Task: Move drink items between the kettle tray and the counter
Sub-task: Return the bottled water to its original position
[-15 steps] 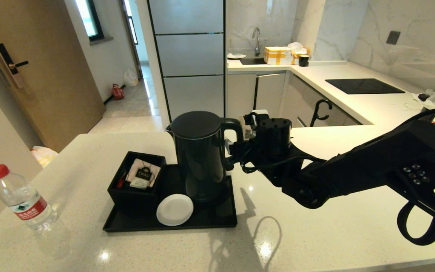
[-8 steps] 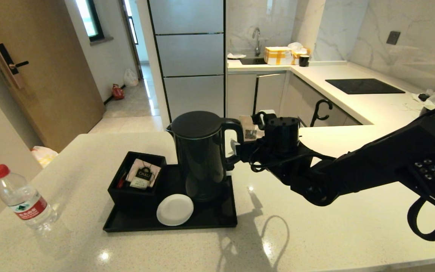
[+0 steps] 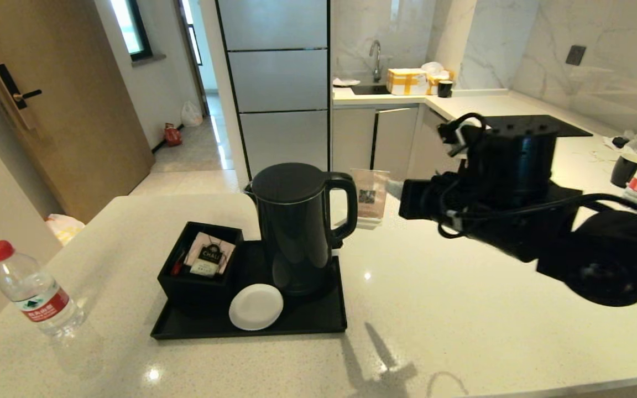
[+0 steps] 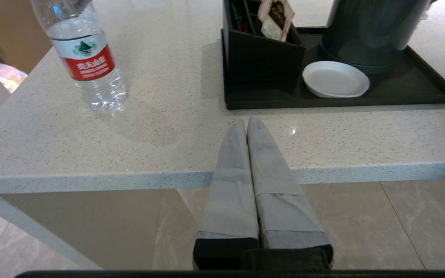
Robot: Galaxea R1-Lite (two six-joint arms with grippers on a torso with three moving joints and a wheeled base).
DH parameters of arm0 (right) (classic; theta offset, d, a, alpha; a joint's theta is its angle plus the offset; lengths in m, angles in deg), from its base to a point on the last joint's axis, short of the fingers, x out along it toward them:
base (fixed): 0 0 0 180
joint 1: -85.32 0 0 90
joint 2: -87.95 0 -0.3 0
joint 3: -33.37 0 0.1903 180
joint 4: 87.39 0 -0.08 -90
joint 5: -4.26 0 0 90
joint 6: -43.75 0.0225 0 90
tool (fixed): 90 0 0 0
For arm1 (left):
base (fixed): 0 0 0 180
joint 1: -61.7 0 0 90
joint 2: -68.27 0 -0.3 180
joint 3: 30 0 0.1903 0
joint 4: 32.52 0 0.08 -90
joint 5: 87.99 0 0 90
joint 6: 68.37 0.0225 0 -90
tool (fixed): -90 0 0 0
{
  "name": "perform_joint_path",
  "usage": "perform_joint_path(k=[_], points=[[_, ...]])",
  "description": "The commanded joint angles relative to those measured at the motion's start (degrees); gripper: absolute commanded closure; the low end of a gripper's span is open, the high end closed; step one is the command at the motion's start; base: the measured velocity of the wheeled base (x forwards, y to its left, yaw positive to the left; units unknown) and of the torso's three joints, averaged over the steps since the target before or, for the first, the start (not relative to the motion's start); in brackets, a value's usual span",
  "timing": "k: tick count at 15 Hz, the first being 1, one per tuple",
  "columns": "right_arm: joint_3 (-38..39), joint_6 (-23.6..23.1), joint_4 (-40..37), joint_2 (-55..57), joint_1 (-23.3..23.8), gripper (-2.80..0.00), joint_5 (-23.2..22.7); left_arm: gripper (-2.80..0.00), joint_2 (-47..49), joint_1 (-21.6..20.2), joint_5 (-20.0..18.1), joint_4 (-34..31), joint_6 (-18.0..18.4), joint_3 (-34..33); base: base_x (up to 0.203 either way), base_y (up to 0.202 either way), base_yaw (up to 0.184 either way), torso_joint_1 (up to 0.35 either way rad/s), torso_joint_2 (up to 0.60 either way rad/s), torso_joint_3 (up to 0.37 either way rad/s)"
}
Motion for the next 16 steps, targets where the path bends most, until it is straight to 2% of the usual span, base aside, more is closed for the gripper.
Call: perform_joint_path(k=[1,4,5,7,9,11,14,16], points=[[1.9,0.7,-9.2,-16.5,3.7,0.00,-1.3,0.00,0.0,0.0,0.0,0.0,0.0,0.0,0.000,0.000,0.000,0.000,0.00,0.000],[4.2,2.0,-27.7,-33.0,13.3,0.00,-1.9,0.00,0.0,-0.1,0.0,0.0,0.0,0.0,0.000,0.000,0.000,0.000,0.00,0.000],[4.7,2.3,-33.4,-37.1,16.9,0.00,-0.5,0.00,0.0,-0.1,0.0,0.0,0.0,0.0,0.000,0.000,0.000,0.000,0.00,0.000],[5.3,2.6,-40.2,-44.5,21.6,0.00,5.5,0.00,0.0,0.0,0.0,0.0,0.0,0.0,0.000,0.000,0.000,0.000,0.00,0.000],[5.5,2.5,-47.7,-55.1,23.8,0.00,10.8,0.00,0.0,0.0,0.0,0.0,0.0,0.0,0.000,0.000,0.000,0.000,0.00,0.000],[5.9,2.3,-56.6,-64.4,25.1,0.00,14.1,0.00,0.0,0.0,0.0,0.0,0.0,0.0,0.000,0.000,0.000,0.000,0.00,0.000],[8.4,1.4,-67.6,-77.2,28.8,0.00,15.2,0.00,0.0,0.0,0.0,0.0,0.0,0.0,0.000,0.000,0.000,0.000,0.00,0.000],[13.5,-0.8,-70.7,-88.1,30.7,0.00,14.4,0.00,0.0,0.0,0.0,0.0,0.0,0.0,0.000,0.000,0.000,0.000,0.00,0.000]])
